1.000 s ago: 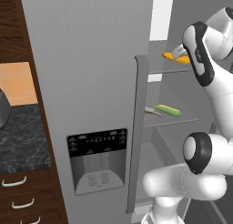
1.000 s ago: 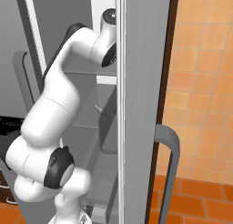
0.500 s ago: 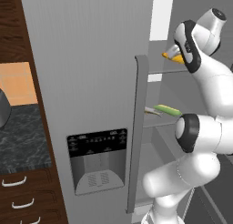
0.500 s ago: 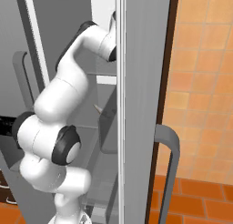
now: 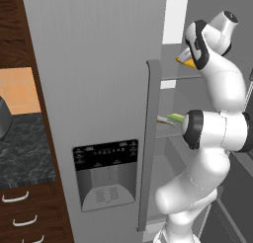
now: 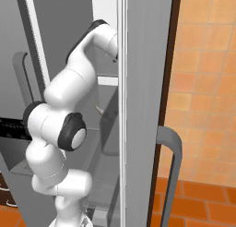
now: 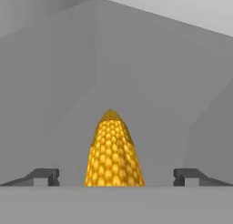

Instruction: Place one corn and one fish in each tupperware on the nearby counter, to pack two identical lunches.

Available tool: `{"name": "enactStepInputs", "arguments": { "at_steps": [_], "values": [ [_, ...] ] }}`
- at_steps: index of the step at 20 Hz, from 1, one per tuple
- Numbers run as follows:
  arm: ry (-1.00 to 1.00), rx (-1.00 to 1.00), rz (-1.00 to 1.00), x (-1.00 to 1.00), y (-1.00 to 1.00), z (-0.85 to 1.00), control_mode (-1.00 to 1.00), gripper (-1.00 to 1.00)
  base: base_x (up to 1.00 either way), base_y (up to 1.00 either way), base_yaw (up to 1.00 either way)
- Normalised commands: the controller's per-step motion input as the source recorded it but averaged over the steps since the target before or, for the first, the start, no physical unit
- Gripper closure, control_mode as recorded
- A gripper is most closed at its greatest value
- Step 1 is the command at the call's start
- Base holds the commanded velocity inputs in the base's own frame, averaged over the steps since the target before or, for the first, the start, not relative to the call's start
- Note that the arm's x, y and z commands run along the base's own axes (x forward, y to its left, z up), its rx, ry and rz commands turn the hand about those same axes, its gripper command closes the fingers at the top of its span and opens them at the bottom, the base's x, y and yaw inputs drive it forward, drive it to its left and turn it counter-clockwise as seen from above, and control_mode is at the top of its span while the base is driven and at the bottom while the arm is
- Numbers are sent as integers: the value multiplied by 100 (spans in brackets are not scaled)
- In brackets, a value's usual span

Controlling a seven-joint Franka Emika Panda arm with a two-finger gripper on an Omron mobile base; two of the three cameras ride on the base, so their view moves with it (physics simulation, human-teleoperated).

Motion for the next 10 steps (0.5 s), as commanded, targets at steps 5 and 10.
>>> {"name": "enactStepInputs", "arguments": {
  "at_steps": [5,10],
  "values": [
    [4,-6,6,-9,0,-25,-100,-100,0,0,0],
    [6,-8,5,0,3,-20,-100,100,0,0,0]
  ]
}}
